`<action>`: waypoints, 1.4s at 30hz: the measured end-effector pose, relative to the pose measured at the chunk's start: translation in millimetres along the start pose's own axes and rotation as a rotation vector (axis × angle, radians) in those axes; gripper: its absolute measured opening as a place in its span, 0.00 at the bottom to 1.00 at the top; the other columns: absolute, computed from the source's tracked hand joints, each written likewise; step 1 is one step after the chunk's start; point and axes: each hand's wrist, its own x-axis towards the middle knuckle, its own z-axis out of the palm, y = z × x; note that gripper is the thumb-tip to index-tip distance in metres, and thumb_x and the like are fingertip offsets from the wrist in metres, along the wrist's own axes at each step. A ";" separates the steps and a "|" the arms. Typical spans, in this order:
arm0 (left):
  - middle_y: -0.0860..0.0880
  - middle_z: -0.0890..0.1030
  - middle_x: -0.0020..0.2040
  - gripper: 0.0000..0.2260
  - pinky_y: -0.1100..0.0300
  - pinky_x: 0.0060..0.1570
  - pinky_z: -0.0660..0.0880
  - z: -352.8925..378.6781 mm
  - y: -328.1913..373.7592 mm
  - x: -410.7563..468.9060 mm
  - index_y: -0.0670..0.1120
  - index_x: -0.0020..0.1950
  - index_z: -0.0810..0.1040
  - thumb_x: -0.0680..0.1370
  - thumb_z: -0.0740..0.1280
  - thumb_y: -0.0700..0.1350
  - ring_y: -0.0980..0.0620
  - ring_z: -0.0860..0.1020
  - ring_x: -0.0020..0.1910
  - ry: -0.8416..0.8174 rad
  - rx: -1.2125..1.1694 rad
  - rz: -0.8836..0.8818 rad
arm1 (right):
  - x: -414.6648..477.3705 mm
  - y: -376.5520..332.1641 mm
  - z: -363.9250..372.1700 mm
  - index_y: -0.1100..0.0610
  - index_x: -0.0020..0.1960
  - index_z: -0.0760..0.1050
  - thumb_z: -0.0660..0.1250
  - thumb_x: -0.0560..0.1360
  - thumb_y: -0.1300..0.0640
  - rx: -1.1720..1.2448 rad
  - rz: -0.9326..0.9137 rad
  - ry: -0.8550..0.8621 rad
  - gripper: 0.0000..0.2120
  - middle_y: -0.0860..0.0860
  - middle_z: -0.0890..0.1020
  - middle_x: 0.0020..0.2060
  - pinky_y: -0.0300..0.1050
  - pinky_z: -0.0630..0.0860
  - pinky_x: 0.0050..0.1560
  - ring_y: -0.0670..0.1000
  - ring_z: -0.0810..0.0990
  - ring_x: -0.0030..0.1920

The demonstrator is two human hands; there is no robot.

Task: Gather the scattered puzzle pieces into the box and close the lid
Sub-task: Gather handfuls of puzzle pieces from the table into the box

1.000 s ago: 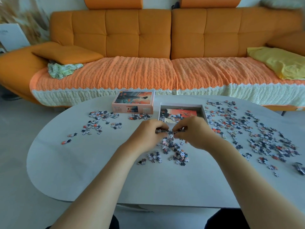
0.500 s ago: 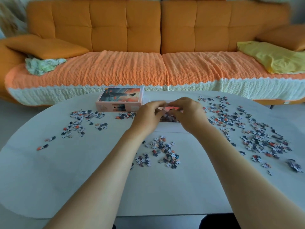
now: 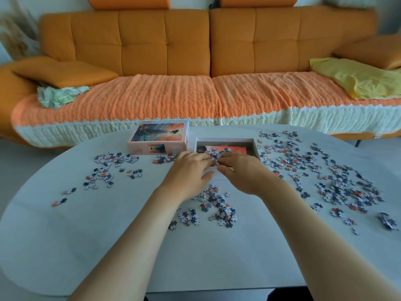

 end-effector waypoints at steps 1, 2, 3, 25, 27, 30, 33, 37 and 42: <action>0.52 0.74 0.68 0.16 0.52 0.69 0.58 -0.4 0.3 -1.0 0.48 0.66 0.77 0.80 0.62 0.51 0.50 0.71 0.66 0.014 0.008 0.002 | 0.0 0.9 0.5 0.52 0.62 0.77 0.54 0.81 0.44 -0.032 0.019 0.026 0.20 0.48 0.77 0.63 0.53 0.69 0.66 0.51 0.73 0.64; 0.53 0.74 0.68 0.16 0.52 0.69 0.59 -0.4 0.6 -1.3 0.48 0.65 0.78 0.79 0.63 0.50 0.50 0.72 0.65 0.025 0.013 0.012 | 0.7 2.6 1.6 0.51 0.64 0.76 0.55 0.80 0.43 -0.051 0.029 0.057 0.20 0.48 0.76 0.65 0.54 0.67 0.67 0.51 0.72 0.66; 0.53 0.75 0.66 0.16 0.53 0.68 0.60 -0.7 1.6 -0.9 0.48 0.65 0.78 0.78 0.63 0.48 0.50 0.73 0.63 0.023 0.015 0.023 | 0.5 3.1 1.2 0.50 0.66 0.75 0.55 0.80 0.42 -0.061 0.025 0.087 0.21 0.47 0.76 0.66 0.55 0.67 0.67 0.51 0.72 0.67; 0.53 0.80 0.51 0.10 0.55 0.53 0.76 -11.1 -5.1 -21.0 0.48 0.56 0.83 0.79 0.63 0.42 0.53 0.75 0.54 0.033 -0.096 0.002 | -13.1 -4.3 6.6 0.48 0.72 0.69 0.62 0.79 0.53 0.029 -0.081 -0.002 0.21 0.45 0.63 0.75 0.51 0.57 0.75 0.49 0.59 0.76; 0.53 0.77 0.65 0.13 0.59 0.63 0.71 -16.1 -7.4 -32.8 0.49 0.64 0.80 0.80 0.64 0.44 0.54 0.73 0.65 0.035 -0.144 -0.045 | -18.5 -9.9 7.1 0.50 0.69 0.73 0.65 0.77 0.57 0.030 -0.155 0.120 0.21 0.49 0.69 0.72 0.55 0.61 0.73 0.53 0.63 0.74; 0.56 0.72 0.67 0.16 0.62 0.64 0.67 -28.4 -8.9 -51.9 0.49 0.67 0.76 0.79 0.66 0.45 0.56 0.69 0.67 0.093 -0.241 -0.107 | -24.4 -23.0 0.8 0.54 0.58 0.81 0.66 0.74 0.64 0.085 -0.263 0.325 0.15 0.50 0.81 0.56 0.53 0.76 0.58 0.54 0.76 0.58; 0.57 0.72 0.59 0.12 0.60 0.53 0.72 -44.7 -9.4 -71.0 0.51 0.62 0.75 0.78 0.66 0.49 0.56 0.72 0.59 0.120 -0.194 -0.159 | -33.5 -37.7 -1.6 0.53 0.55 0.82 0.64 0.76 0.64 0.168 -0.247 0.239 0.13 0.47 0.83 0.52 0.45 0.79 0.55 0.47 0.80 0.52; 0.59 0.69 0.55 0.18 0.57 0.49 0.71 -60.4 -13.3 -100.4 0.56 0.59 0.71 0.74 0.67 0.62 0.57 0.71 0.53 -0.242 -0.120 -0.353 | -42.3 -50.3 13.2 0.51 0.60 0.80 0.61 0.76 0.63 0.132 -0.235 0.084 0.16 0.46 0.81 0.59 0.45 0.75 0.62 0.47 0.78 0.60; 0.57 0.76 0.45 0.09 0.59 0.45 0.76 -75.4 -17.2 -133.9 0.58 0.46 0.75 0.69 0.72 0.55 0.58 0.76 0.43 -0.449 -0.168 -0.452 | -48.7 -70.5 28.3 0.50 0.70 0.72 0.58 0.77 0.60 0.087 -0.211 -0.088 0.22 0.45 0.71 0.71 0.41 0.61 0.71 0.48 0.66 0.71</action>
